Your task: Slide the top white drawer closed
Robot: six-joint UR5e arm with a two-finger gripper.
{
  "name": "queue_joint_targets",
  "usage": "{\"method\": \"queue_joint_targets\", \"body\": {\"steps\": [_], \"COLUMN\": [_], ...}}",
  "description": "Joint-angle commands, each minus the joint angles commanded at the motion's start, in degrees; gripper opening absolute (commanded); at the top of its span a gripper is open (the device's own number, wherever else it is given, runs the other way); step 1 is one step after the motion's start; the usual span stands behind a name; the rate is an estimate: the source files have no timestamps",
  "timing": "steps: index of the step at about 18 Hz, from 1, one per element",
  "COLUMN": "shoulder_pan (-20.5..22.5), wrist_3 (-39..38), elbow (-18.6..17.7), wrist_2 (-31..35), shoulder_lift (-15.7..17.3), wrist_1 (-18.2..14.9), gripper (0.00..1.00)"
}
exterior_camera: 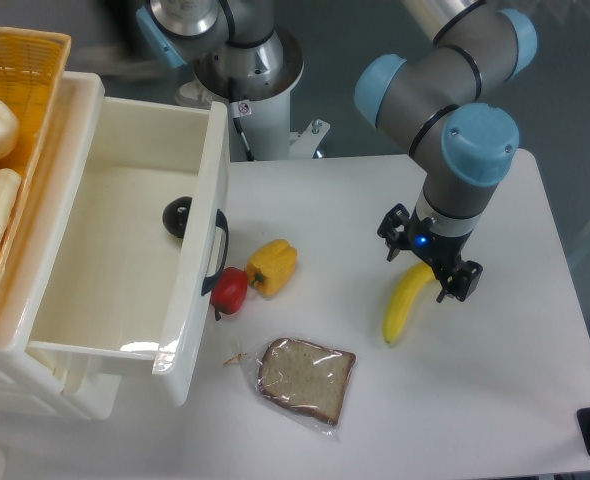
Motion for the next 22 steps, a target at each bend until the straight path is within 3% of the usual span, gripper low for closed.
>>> {"method": "queue_joint_targets", "body": {"steps": [5,12,16,18,22], "shoulder_pan": [-0.4,-0.7,-1.1,-3.1,-5.8], "wrist_3": [-0.6,-0.7,-2.8,-6.0,-20.8], "elbow": [-1.0,-10.2,-11.3,-11.1,-10.4], "wrist_2": [0.2,0.6,-0.2,-2.0,-10.0], "shoulder_lift": [0.4,4.7,5.7,6.0,6.9], "wrist_1": [-0.1,-0.5,-0.4,-0.6,-0.7], "gripper": [1.0,1.0,0.99,0.81,0.27]}}
